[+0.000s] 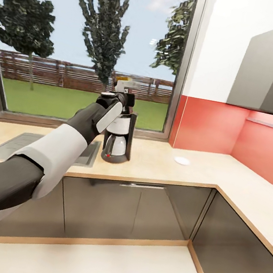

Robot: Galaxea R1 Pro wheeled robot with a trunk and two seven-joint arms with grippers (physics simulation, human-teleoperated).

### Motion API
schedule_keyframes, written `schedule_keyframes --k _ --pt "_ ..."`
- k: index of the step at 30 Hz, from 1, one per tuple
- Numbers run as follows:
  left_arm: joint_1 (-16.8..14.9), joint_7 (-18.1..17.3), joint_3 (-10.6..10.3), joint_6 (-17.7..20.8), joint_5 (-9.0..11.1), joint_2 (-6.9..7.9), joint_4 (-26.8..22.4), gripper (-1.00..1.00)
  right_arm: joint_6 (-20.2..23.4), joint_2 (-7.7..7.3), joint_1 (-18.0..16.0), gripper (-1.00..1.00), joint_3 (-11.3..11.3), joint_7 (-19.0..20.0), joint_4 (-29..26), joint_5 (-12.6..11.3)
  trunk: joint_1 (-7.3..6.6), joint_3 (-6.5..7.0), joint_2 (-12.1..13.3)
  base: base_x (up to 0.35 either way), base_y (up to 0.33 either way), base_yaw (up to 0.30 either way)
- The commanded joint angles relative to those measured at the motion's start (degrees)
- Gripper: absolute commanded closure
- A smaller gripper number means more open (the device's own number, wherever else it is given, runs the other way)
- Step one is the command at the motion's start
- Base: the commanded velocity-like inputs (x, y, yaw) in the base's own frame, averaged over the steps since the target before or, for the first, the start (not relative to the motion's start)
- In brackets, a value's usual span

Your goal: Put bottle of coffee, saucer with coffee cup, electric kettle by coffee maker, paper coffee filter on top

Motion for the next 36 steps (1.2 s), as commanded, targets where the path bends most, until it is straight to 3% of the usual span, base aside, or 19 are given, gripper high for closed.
schedule_keyframes --k 1,17,36 --pt "-0.1 0.4 -0.2 0.2 0.3 0.0 0.1 1.0 -0.3 0.02 -0.1 -1.0 0.4 0.4 0.2 -0.6 -0.01 -0.09 -0.1 -0.247 -0.189 0.005" --pt "0.1 0.4 -0.1 -1.5 0.3 0.0 1.9 1.0 -0.3 0.02 -0.1 -1.0 0.4 0.4 0.2 -0.7 -0.01 -0.09 -0.1 -0.091 -0.068 0.001" --pt "4.4 0.4 0.1 -3.2 0.3 0.0 1.6 1.0 -0.3 0.0 -0.1 -1.0 0.4 0.4 0.2 -0.7 -0.01 -0.09 -0.1 0.0 0.0 0.0"
